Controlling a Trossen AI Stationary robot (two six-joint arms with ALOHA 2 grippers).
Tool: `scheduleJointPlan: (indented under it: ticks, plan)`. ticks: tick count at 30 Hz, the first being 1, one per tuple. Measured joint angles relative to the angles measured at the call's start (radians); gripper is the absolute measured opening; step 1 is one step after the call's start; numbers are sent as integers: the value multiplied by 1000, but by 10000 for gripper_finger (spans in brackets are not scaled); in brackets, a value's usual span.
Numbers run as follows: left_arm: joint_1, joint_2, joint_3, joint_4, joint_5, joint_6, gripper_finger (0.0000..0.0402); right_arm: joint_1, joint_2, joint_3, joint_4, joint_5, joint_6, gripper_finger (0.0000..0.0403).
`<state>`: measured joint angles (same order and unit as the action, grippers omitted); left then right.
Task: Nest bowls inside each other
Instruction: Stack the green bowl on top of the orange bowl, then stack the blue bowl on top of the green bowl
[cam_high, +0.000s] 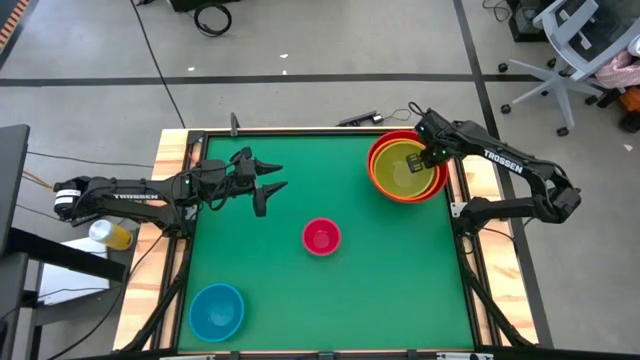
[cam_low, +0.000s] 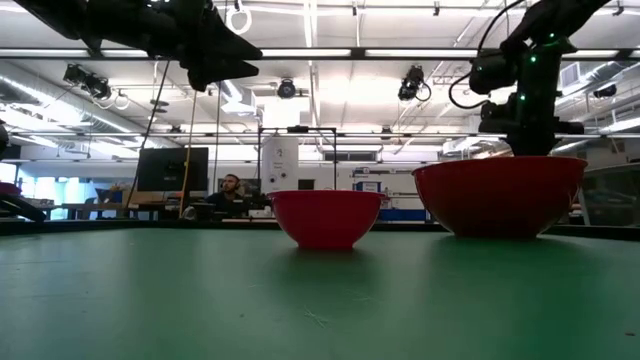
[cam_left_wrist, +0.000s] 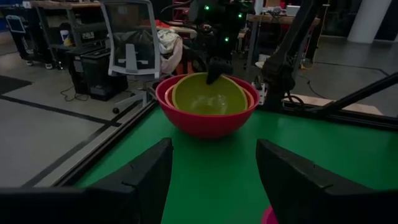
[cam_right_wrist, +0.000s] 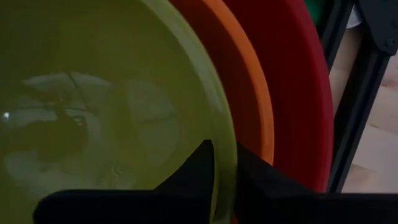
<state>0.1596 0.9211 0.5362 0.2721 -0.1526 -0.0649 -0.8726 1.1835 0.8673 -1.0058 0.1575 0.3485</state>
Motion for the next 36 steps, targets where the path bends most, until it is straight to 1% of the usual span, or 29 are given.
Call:
scheduleJointPlan:
  ticks: [5, 9, 12, 14, 17, 19, 22, 25, 28, 30, 32, 34, 36]
  plan:
    - [0, 0, 0, 0, 0, -6, 233, 0, 0, 0, 9, 12, -11, 94]
    - [0, 0, 0, -1, 0, -13, 233, 1, -1, 0, 8, 72, -11, 133]
    - [0, 0, 0, -1, 0, -13, 233, 11, -2, 0, 15, 108, -11, 152]
    - [0, 0, 0, -2, 0, -13, 233, 25, -2, 0, 15, 146, -17, 156]
    - [0, 0, 0, -1, 0, -13, 233, 57, -2, 0, 10, 242, -39, 157]
    - [0, 0, 0, -1, 0, -13, 233, 88, -5, 0, 11, 283, -67, 156]
    - [0, 2, 0, 0, -1, -13, 233, 154, -24, 0, 40, 291, -101, 156]
    - [0, 18, 0, -1, -1, -11, 233, 222, -58, 0, 107, 291, -140, 157]
    - [0, 42, 0, 10, -1, -2, 233, 281, -101, 0, 184, 271, -195, 157]
    - [0, 55, 0, 13, -1, 2, 233, 313, -130, 0, 229, 205, -240, 157]
    - [0, 62, -1, 23, -1, 11, 233, 340, -155, 0, 277, 111, -269, 157]
    - [-2, 62, -1, 23, -1, 22, 233, 366, -169, 0, 319, 28, -274, 157]
    - [-12, 62, -1, 23, -3, 26, 233, 391, -175, 0, 358, -20, -265, 157]
